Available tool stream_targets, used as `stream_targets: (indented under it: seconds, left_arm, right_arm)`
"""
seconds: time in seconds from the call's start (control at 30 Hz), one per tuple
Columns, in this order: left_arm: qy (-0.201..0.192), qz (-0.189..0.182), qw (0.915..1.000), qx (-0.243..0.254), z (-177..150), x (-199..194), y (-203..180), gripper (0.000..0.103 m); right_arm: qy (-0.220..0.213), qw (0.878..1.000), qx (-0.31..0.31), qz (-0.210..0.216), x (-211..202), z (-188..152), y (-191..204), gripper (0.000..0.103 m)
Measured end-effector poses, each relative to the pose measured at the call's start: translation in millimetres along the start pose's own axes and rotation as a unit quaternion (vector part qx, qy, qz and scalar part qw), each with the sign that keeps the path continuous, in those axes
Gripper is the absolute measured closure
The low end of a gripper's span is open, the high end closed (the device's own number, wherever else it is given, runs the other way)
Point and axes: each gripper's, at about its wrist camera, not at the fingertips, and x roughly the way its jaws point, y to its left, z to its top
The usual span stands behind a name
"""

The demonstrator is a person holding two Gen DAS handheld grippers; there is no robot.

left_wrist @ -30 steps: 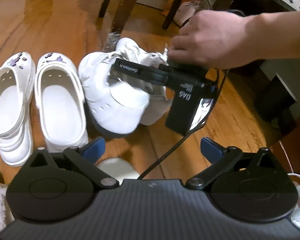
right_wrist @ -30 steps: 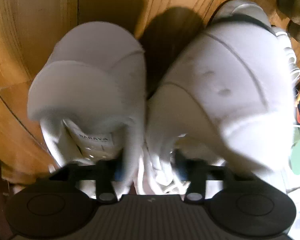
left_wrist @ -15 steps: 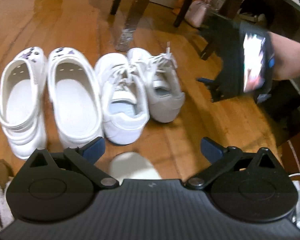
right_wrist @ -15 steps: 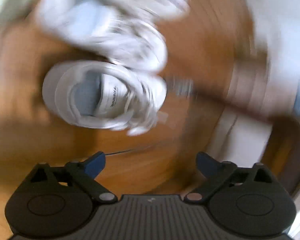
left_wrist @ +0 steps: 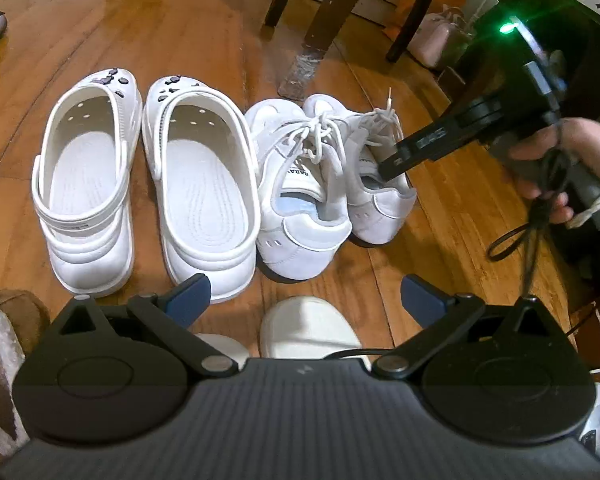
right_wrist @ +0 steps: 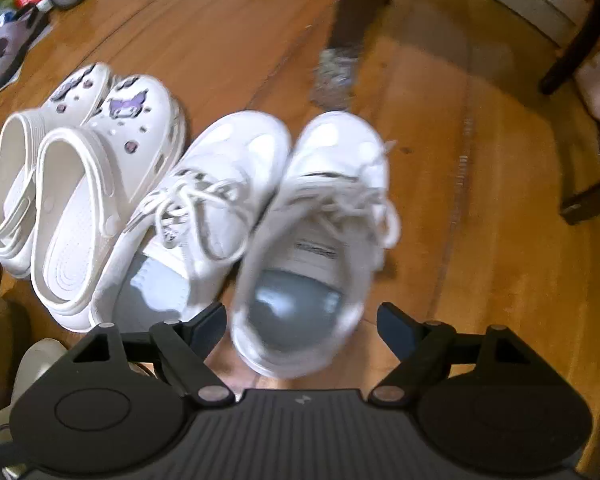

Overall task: Organize scattered shoes
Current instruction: 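Open the right gripper and move it to the white NEON slides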

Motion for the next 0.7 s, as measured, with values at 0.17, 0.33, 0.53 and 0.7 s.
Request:
stream_targets:
  seconds: [0.17,0.33,0.53,0.7]
  left_arm:
    - [0.006,0.001,0.9999,-0.008,-4,4,4,0.0]
    - [0.005,0.0,0.9997,-0.022,-4,4,10,0.0]
    - [0.006,0.001,0.9997,-0.024,-6,4,11,0.0]
    - [0.004,0.009,0.9996,-0.027,-7,2,10,0.0]
  right_arm:
    - [-0.014,1.0,0.003,-0.021,62,-33,7,0.016]
    - [-0.046,0.998,0.048,0.023,64,-42,-22,0.079]
    - [-0.021,0.992,0.104,0.07,53,-44,-28,0.092]
    - [-0.017,0.988,0.131,0.083,42,-45,-28,0.072]
